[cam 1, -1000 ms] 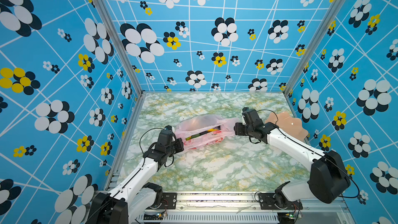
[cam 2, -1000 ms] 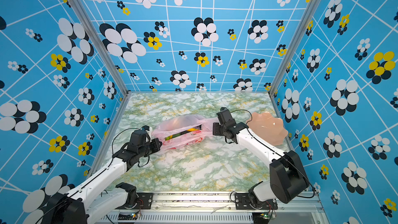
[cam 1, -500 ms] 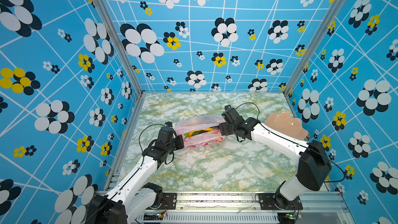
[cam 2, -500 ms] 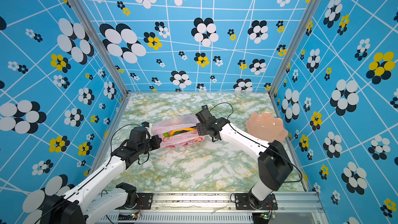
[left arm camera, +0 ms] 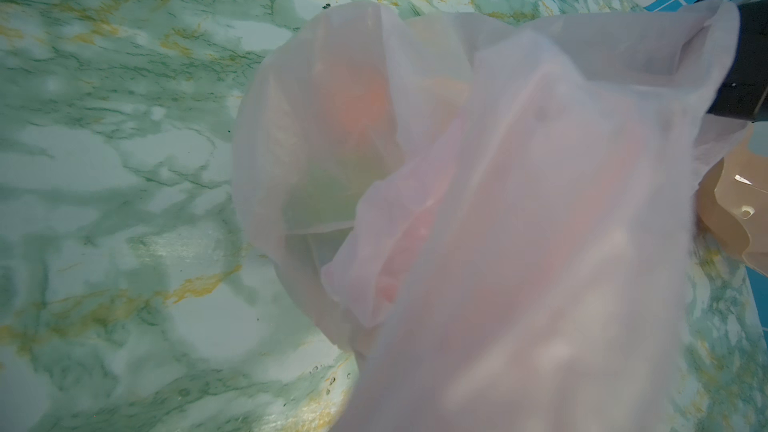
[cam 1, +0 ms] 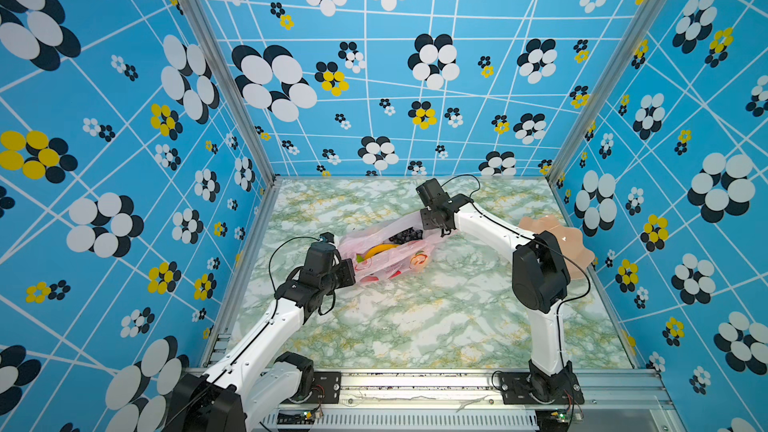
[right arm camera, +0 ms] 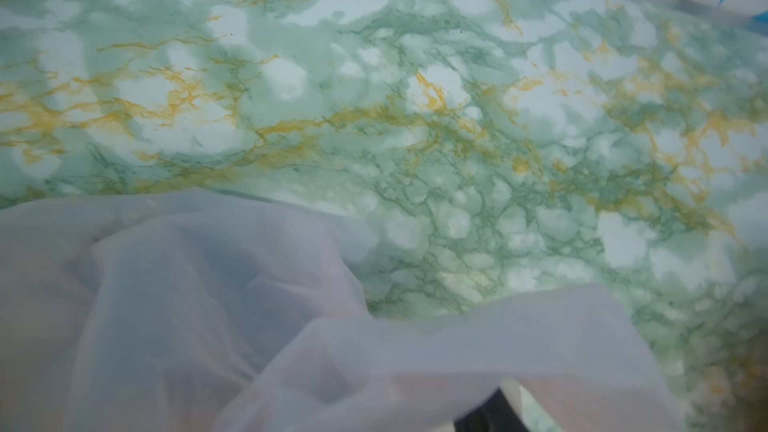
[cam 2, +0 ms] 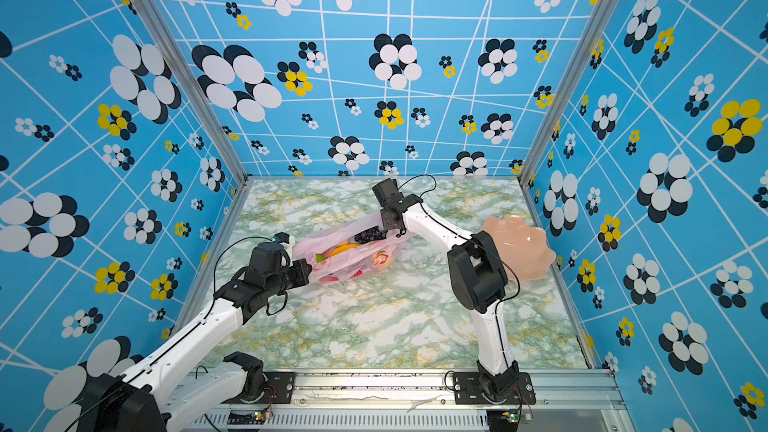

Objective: Take the fake fruits out of the plastic bag

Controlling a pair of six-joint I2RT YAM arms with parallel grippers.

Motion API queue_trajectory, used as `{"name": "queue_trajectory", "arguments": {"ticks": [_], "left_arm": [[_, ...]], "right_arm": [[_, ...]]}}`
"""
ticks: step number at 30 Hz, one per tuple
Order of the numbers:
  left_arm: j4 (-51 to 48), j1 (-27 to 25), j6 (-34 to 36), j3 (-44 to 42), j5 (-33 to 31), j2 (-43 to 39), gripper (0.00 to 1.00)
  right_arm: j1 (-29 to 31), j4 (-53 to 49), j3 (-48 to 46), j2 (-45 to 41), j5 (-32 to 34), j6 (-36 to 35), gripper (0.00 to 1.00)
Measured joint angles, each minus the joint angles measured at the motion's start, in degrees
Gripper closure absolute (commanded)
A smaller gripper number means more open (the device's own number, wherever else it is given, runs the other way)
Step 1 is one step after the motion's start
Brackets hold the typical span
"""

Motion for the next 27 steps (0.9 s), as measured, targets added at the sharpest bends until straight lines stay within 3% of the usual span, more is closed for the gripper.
{"name": "queue_trajectory", "arguments": {"ticks": [2, 12, 16, 19, 20, 21, 24, 27], "left_arm": [[0.09, 0.02, 0.17, -0.02, 0.02, -0.11, 1.00], [7.82, 7.02, -0.81, -3.48, 5.64, -3.87, 1.00], [8.92, 6.49, -0.72, -3.30, 6.23, -2.38, 1.00], [8.44, 2.95, 0.17, -2.14, 5.03, 1.03, 1.00], [8.20, 1.55, 0.57, -1.33, 4.55, 2.32, 1.00], [8.00, 0.35, 1.03, -0.55, 4.31, 3.50, 1.00], [7.54, -2.29, 2.29, 1.60, 3.26, 5.90, 1.00], [7.32, -3.96, 3.37, 2.49, 1.92, 6.75, 1.00]], "right_arm": [[-1.90, 0.02, 2.80, 1.57, -2.86, -0.02, 1.00], [-11.08, -4.48, 26.43, 15.34, -22.03, 4.28, 1.00], [-10.69, -6.27, 30.73, 16.17, -25.53, 5.01, 1.00], [-9.44, -6.21, 31.15, 15.65, -28.15, 5.31, 1.00], [-8.98, -6.10, 30.34, 15.15, -28.83, 5.53, 0.93], [-8.55, -5.97, 29.00, 14.32, -29.18, 5.79, 0.75], [-7.72, -6.16, 22.60, 9.90, -28.68, 5.97, 0.45], [-7.65, -6.45, 16.04, 3.82, -25.75, 5.62, 0.31]]}}
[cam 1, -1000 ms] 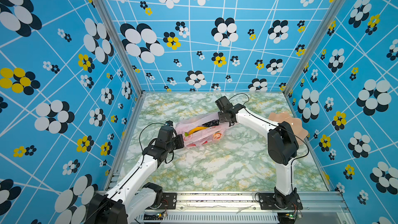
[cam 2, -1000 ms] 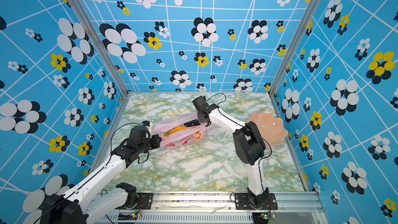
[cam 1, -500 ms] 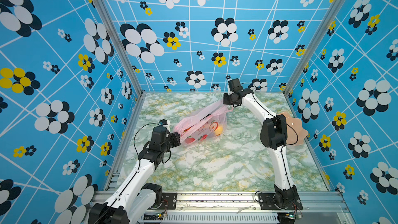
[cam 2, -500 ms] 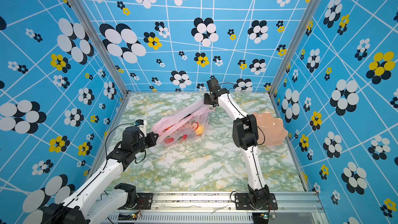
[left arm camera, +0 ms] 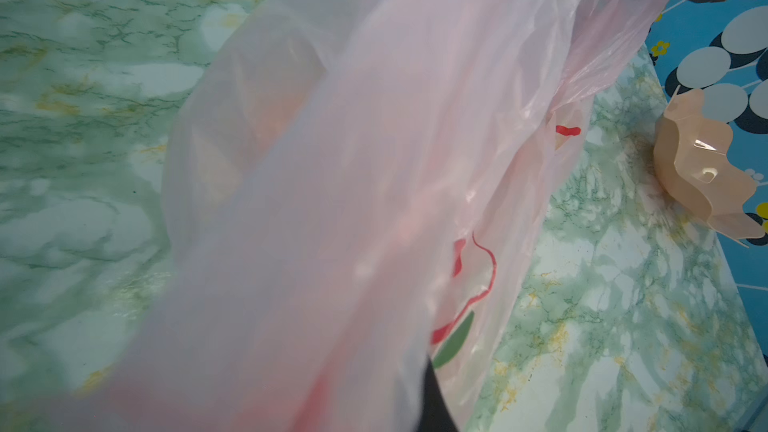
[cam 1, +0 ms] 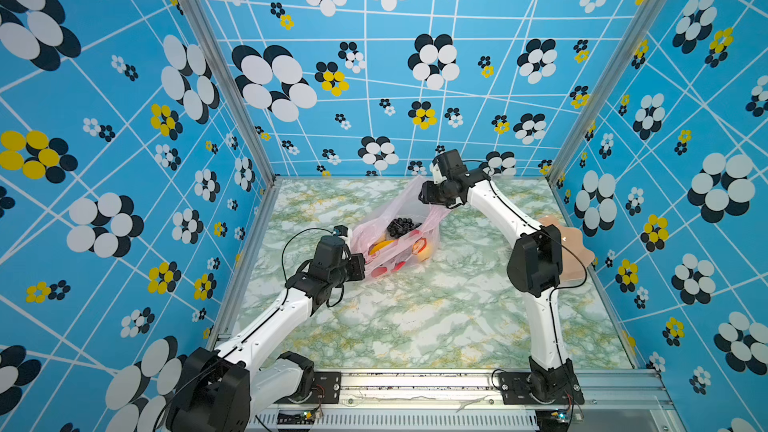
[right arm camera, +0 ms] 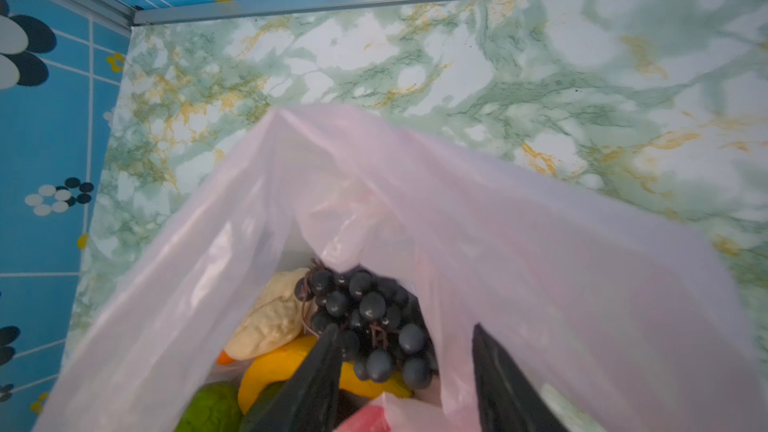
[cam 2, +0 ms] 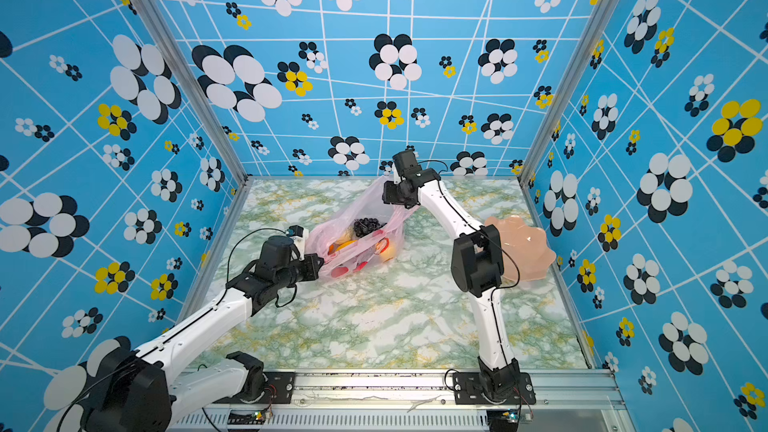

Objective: Take the fake fruits out of the plastic bag

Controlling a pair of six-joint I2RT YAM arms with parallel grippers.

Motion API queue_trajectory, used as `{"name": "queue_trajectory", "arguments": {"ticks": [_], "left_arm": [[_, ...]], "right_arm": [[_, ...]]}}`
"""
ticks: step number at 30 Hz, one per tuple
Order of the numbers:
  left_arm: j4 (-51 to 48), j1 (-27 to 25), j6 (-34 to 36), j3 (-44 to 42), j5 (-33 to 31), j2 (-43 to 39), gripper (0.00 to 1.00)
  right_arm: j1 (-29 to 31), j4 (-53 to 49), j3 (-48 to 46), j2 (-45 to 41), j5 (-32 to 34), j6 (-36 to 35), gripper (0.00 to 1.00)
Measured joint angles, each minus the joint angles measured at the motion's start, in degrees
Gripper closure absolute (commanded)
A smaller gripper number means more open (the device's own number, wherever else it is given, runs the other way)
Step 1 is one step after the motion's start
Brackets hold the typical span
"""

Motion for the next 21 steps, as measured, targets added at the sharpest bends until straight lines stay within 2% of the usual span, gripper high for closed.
{"name": "queue_trajectory", "arguments": {"ticks": [5, 9, 12, 16, 21], "left_arm": [[-0.44, -1.07, 0.98, 0.02, -1.27, 0.46, 1.00], [-0.42, -1.44, 0.96, 0.00, -1.86, 0.44, 1.00], [-0.37, -2.56, 0.55, 0.00, -2.97, 0.44, 1.00], [-0.13, -4.57, -0.37, -0.35, -3.89, 0.44, 1.00], [0.09, -4.94, -1.27, -1.20, -4.81, 0.15, 1.00]], "right_arm": [[0.63, 0.66, -10.40, -12.17, 8.57, -0.68, 0.23], [4.70, 1.27, -16.24, -17.42, 15.76, 0.20, 0.21], [8.59, 2.64, -18.03, -16.20, 18.97, 2.38, 0.24], [10.69, 4.79, -19.26, -11.74, 22.08, 7.32, 0.24], [9.94, 4.09, -12.59, -1.31, 26.03, 11.34, 0.24]]}}
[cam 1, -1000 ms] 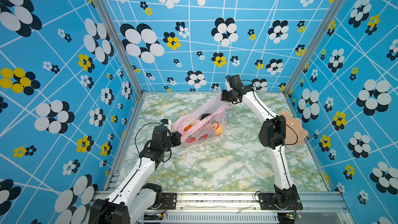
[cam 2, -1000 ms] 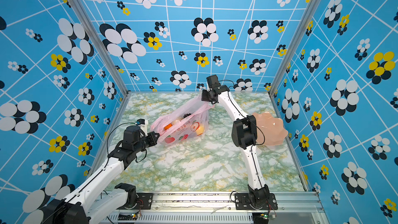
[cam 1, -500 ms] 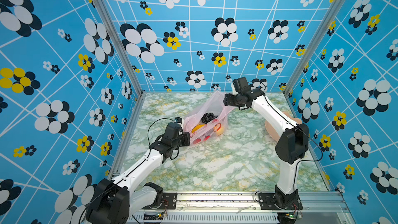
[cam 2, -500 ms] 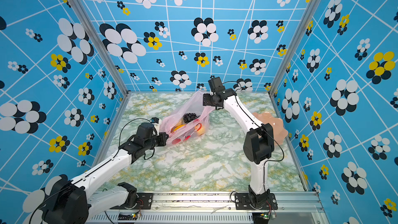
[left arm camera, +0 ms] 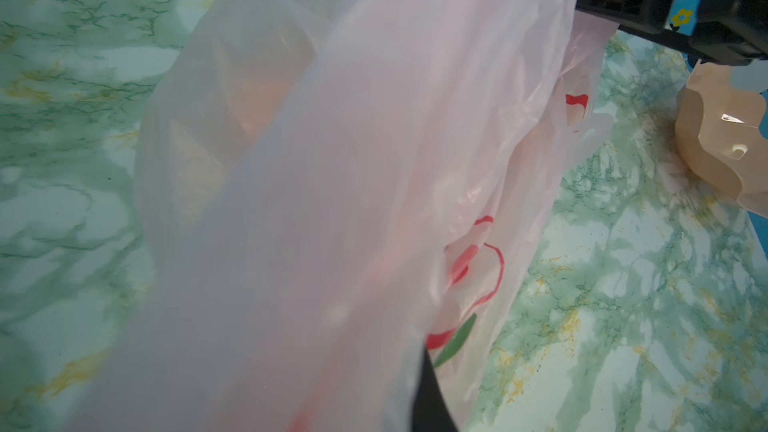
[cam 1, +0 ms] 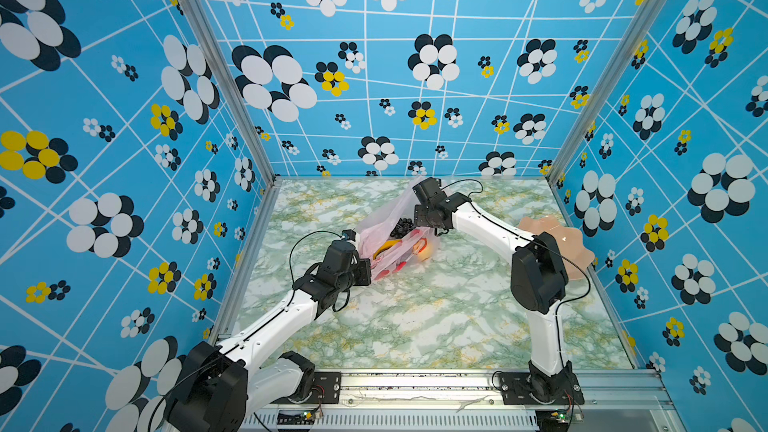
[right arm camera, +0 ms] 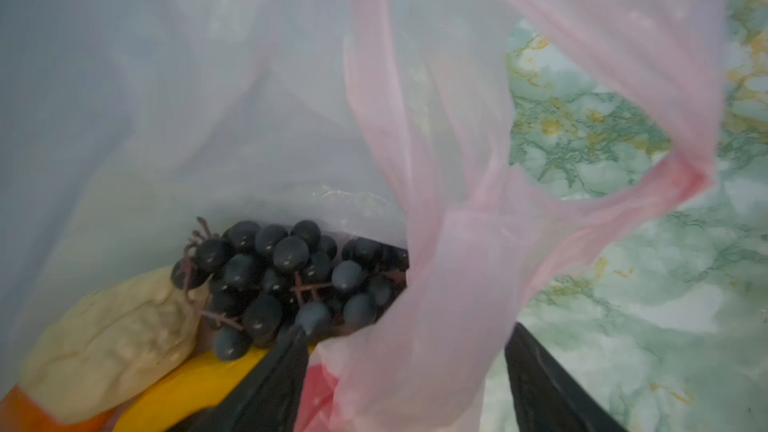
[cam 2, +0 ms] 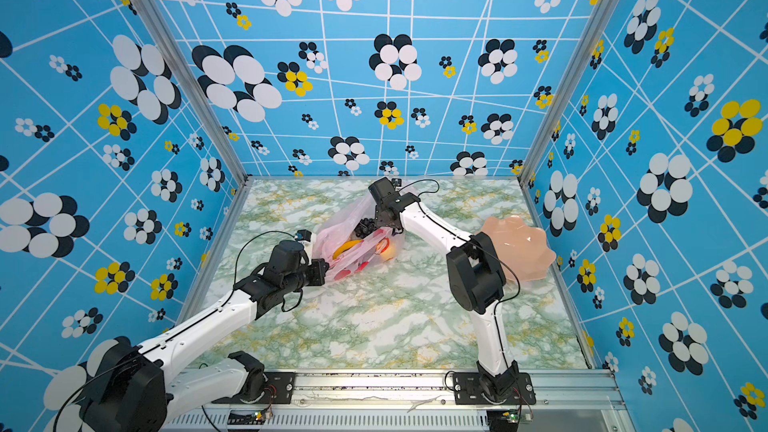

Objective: Take the fake fruits out of the plastic bag

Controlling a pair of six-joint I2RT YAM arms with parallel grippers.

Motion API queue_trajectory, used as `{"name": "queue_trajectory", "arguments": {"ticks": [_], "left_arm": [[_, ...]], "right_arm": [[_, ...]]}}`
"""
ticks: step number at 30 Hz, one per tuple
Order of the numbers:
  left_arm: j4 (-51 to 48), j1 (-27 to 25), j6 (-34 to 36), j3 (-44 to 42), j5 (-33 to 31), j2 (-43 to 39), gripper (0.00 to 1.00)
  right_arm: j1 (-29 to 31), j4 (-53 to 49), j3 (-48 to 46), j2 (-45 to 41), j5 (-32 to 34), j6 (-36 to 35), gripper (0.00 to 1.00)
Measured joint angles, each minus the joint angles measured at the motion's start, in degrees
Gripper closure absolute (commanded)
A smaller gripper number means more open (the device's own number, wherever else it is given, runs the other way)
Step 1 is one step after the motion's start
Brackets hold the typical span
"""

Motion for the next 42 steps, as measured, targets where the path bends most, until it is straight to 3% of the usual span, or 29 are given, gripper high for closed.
{"name": "queue_trajectory", "arguments": {"ticks": [2, 5, 8, 11, 17, 21, 30, 32, 36, 39, 42], "left_arm": [[-0.04, -0.02, -0.13, -0.31, -0.28, -0.37, 1.00], [-0.50, 0.00, -0.94, -0.33, -2.10, -0.52, 1.00], [-2.62, 0.31, -1.55, -0.31, -4.39, -0.63, 1.00], [-3.15, 1.84, -2.54, -0.44, -4.59, -1.05, 1.00], [0.37, 10.12, -6.27, -3.80, 1.07, -3.89, 1.00], [3.65, 15.43, -8.57, -8.50, 7.98, -5.84, 1.00], [2.16, 15.98, -10.03, -11.32, 12.35, -5.99, 1.00], [0.87, 15.98, -10.01, -11.28, 12.24, -6.64, 0.88], [-5.53, 15.23, -9.46, -8.85, 7.10, -7.89, 0.48], [-11.76, 10.73, -8.22, -4.15, 0.48, -9.14, 0.33], [-17.05, 3.74, -5.79, 3.50, -7.93, -8.48, 0.26]], "right_arm": [[-0.28, -0.59, 4.22, 4.33, 1.51, 0.83, 0.38], [-0.55, -1.29, 5.53, 6.05, 3.08, 1.20, 0.75], [-0.74, 0.81, 1.68, 3.30, 2.80, 0.94, 0.89], [-0.81, 5.60, -9.77, -5.68, -0.55, 0.17, 1.00], [-3.41, 26.49, -34.64, -24.13, -18.75, 1.01, 1.00], [-6.08, 40.39, -48.70, -25.27, -29.31, 3.61, 1.00], [-7.02, 51.01, -59.32, -21.92, -33.14, 8.72, 1.00], [-7.02, 51.56, -59.25, -21.99, -33.07, 8.76, 1.00], [-8.11, 49.70, -57.31, -21.99, -30.99, 7.54, 1.00], [-9.25, 46.53, -53.53, -21.90, -28.50, 5.51, 1.00], [-9.38, 43.78, -48.92, -21.44, -26.58, 3.08, 1.00]]}}
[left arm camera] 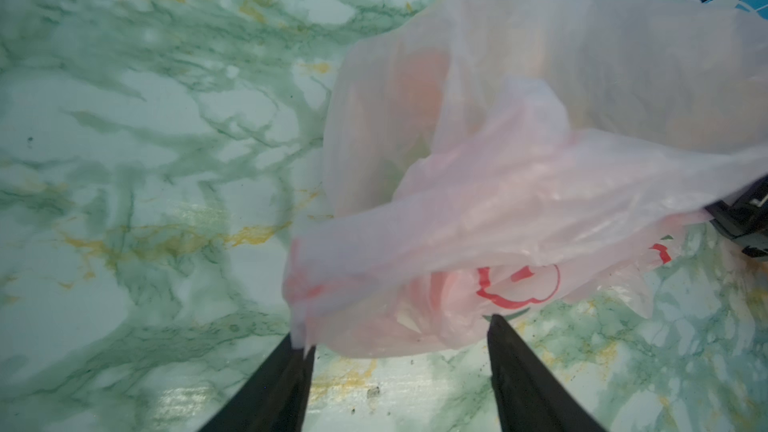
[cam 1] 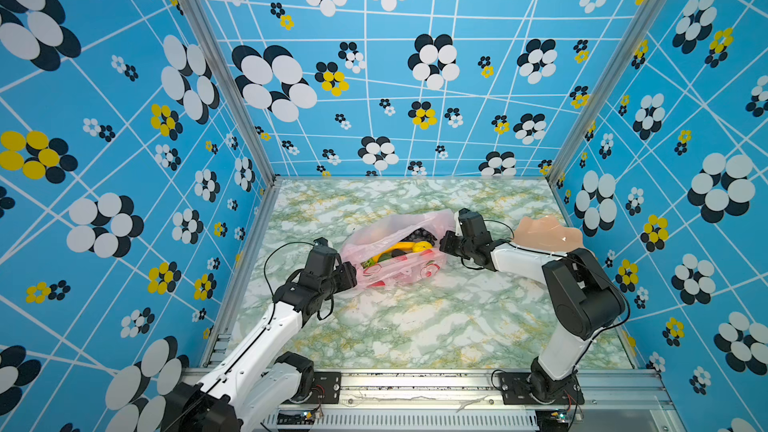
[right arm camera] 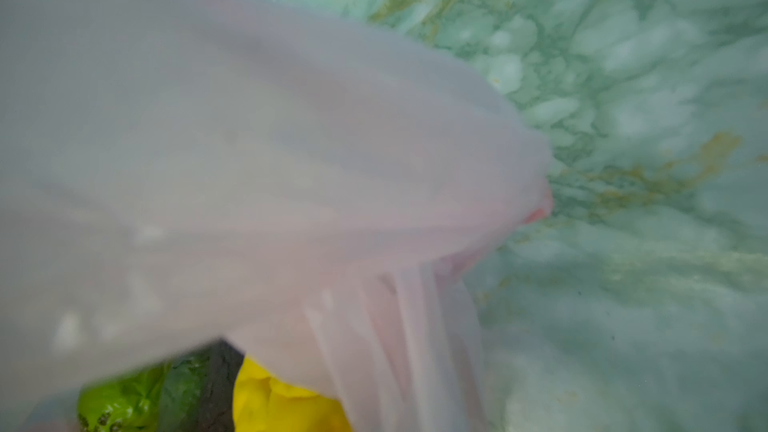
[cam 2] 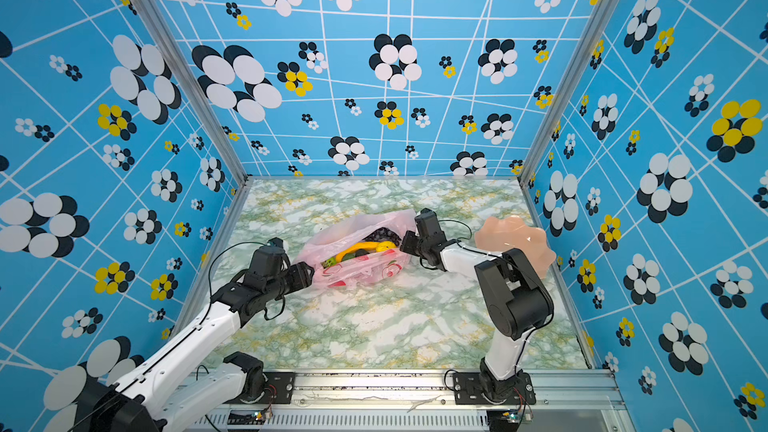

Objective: Take the fake fruits out of the plastic bag

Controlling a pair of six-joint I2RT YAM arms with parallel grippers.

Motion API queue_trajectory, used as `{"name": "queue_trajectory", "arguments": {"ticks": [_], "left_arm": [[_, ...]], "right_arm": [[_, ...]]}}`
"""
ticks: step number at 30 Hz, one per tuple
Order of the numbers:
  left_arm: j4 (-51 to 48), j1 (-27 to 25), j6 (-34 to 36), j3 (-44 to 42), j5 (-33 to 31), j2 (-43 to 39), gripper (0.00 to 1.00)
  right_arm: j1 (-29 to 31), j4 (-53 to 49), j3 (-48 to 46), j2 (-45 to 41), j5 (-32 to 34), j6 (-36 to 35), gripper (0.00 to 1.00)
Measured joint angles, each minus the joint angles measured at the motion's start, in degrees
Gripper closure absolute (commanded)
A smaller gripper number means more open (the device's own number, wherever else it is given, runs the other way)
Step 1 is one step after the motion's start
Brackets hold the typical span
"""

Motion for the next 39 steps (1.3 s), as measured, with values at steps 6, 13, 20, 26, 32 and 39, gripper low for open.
{"name": "queue_trajectory", "arguments": {"ticks": [6, 13, 20, 26, 32, 39], "left_arm": [[-7.48, -11.93, 8.20, 15.56, -15.74, 10.75, 0.17], [-12.76, -14.45, 16.24, 26.67, -26.82, 28.13, 0.07], [-14.34, -5.25, 15.65, 32.48, -26.05, 39.65, 0.57], [-7.37, 11.87, 10.19, 29.35, -8.31, 39.39, 1.00], [-2.69, 22.18, 4.63, 28.85, 5.57, 39.39, 1.00], [-0.46, 24.61, 2.82, 31.50, 12.79, 38.45, 1.00]], "right_arm": [[0.00, -4.13, 5.66, 0.94, 1.49, -4.09, 1.00], [0.00, -6.78, 6.25, 1.25, 1.68, -6.64, 1.00], [0.00, -6.97, 6.25, 1.27, 2.78, -8.24, 1.00], [0.00, -7.08, 9.62, 5.57, 2.45, -10.34, 1.00], [0.15, -9.99, 29.20, 17.49, -0.63, -11.04, 1.00], [1.73, -12.70, 44.30, 21.88, -2.19, -11.26, 1.00]]}}
